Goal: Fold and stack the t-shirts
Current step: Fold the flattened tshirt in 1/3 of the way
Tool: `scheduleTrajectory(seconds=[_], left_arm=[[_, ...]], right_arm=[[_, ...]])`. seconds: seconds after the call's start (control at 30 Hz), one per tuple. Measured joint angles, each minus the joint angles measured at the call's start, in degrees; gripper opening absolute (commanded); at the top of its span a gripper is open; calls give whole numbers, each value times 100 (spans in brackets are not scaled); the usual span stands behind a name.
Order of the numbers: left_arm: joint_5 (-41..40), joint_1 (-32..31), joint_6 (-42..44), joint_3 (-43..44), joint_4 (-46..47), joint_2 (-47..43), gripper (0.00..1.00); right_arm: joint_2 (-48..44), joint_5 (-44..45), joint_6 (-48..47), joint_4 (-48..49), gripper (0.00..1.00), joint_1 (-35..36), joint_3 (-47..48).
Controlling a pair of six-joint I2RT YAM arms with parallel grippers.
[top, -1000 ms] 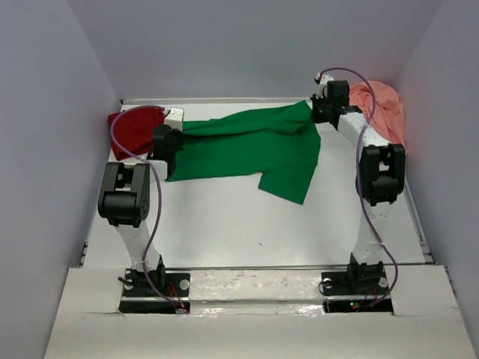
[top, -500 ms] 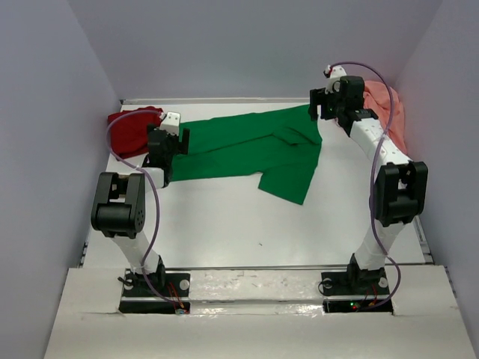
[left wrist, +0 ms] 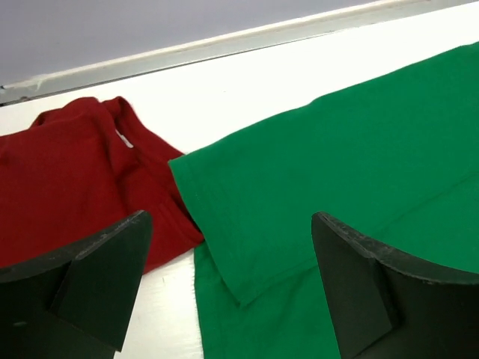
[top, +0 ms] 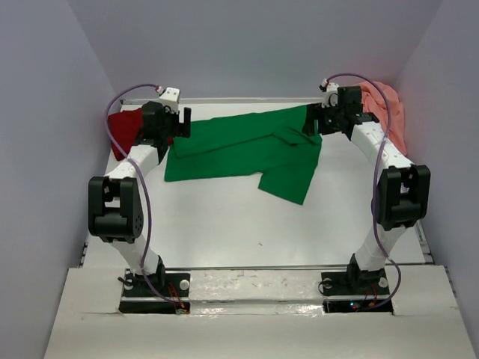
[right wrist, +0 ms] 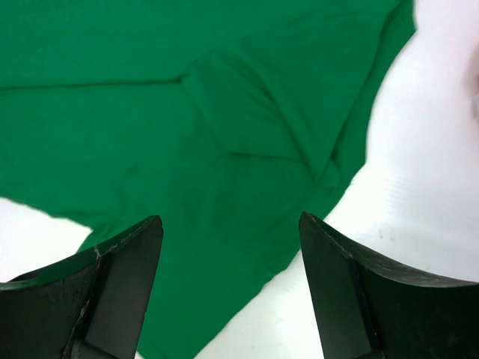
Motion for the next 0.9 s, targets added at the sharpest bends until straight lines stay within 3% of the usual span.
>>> scheduleTrajectory(seconds=[0.33, 0.37, 0.47, 0.73, 0.77, 0.87, 0.9], left_arm=[[540, 0, -74, 1073, -2350, 752, 99], [579, 0, -74, 1193, -2535, 874, 99], [645, -2, -70, 1340, -2997, 1027, 99], [723, -2, 46, 1550, -3904, 1060, 99], [737, -2, 72, 1552, -4015, 1060, 99], [745, 0, 127, 1561, -4271, 1060, 99], [748, 0, 140, 1563, -4358, 1060, 99]], right_arm=[[306, -319, 166, -1058, 73, 52, 452], [367, -319, 168, -1154, 64, 52, 557], [503, -313, 208, -1410, 53, 52, 780], [844, -304, 240, -1976, 56, 52, 1106], [881, -306, 249, -2037, 52, 52, 1128], [1073, -317, 256, -2284, 20, 52, 1259], [1137, -319, 251, -2337, 16, 52, 1294]])
